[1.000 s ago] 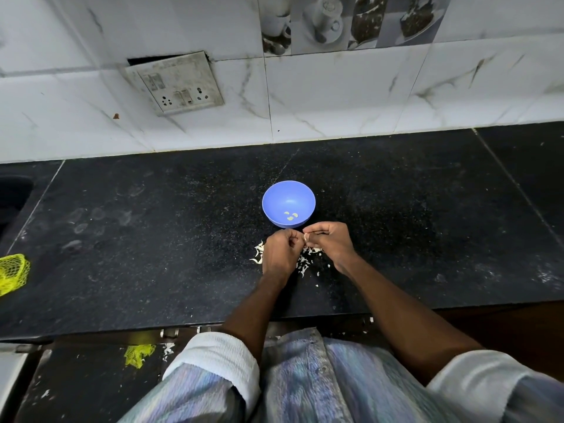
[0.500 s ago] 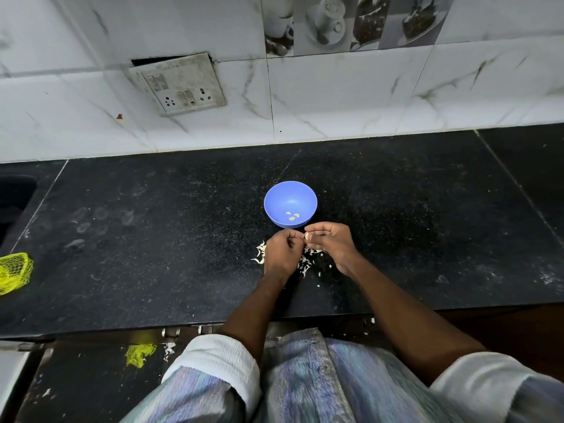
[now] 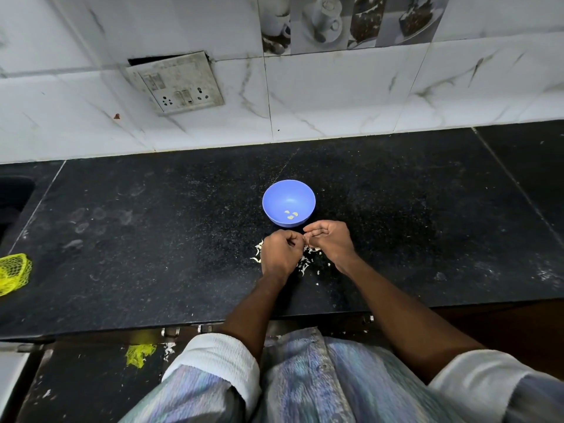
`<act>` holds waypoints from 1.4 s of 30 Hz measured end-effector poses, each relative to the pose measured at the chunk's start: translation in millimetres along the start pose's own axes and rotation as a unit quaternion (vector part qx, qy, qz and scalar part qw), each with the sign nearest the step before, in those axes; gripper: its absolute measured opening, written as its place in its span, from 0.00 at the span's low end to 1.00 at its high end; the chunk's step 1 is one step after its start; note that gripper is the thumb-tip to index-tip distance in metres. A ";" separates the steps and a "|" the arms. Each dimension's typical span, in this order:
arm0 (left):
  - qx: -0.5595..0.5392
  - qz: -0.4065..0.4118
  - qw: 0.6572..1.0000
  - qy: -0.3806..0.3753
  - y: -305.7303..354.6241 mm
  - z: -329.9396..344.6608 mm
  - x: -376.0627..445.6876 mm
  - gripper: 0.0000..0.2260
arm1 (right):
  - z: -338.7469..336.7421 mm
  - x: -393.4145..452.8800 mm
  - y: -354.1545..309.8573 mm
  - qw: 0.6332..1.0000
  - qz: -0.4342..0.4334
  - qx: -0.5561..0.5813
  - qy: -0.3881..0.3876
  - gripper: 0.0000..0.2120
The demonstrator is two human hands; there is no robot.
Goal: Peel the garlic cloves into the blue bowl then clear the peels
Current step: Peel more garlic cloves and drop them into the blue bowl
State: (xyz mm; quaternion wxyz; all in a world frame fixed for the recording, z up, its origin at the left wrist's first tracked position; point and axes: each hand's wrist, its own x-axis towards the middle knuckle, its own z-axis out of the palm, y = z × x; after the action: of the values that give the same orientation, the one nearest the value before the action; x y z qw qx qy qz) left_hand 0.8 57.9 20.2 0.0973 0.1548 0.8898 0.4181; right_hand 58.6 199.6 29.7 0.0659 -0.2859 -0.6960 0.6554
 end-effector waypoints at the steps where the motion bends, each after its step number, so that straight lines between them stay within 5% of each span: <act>1: 0.000 -0.001 1.000 0.001 1.2 0.1 -0.4 0.07 | 0.6 0.3 0.1 1.000 -0.003 -0.004 0.005 0.11; 14: -0.062 -0.004 0.998 0.011 -0.6 -2.5 -0.7 0.08 | 3.3 5.0 0.1 0.999 -0.035 -0.035 -0.012 0.08; 24: -0.148 -0.068 0.986 -0.026 -1.6 2.7 5.3 0.03 | -1.5 3.8 2.5 0.994 0.057 0.076 -0.061 0.09; 32: -0.134 -0.073 0.988 -0.033 -2.6 2.9 5.2 0.06 | -3.7 -0.2 -1.9 0.998 0.028 0.051 -0.034 0.16; 42: -0.073 -0.075 0.995 0.005 5.7 1.5 -0.5 0.04 | 1.7 0.9 -0.4 0.999 -0.014 -0.028 -0.017 0.12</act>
State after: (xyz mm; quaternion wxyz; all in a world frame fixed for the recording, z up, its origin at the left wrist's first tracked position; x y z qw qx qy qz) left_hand 2.8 62.2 23.6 0.1353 0.0780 0.8667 0.4738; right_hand 56.9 198.6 29.5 0.0551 -0.2665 -0.7189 0.6396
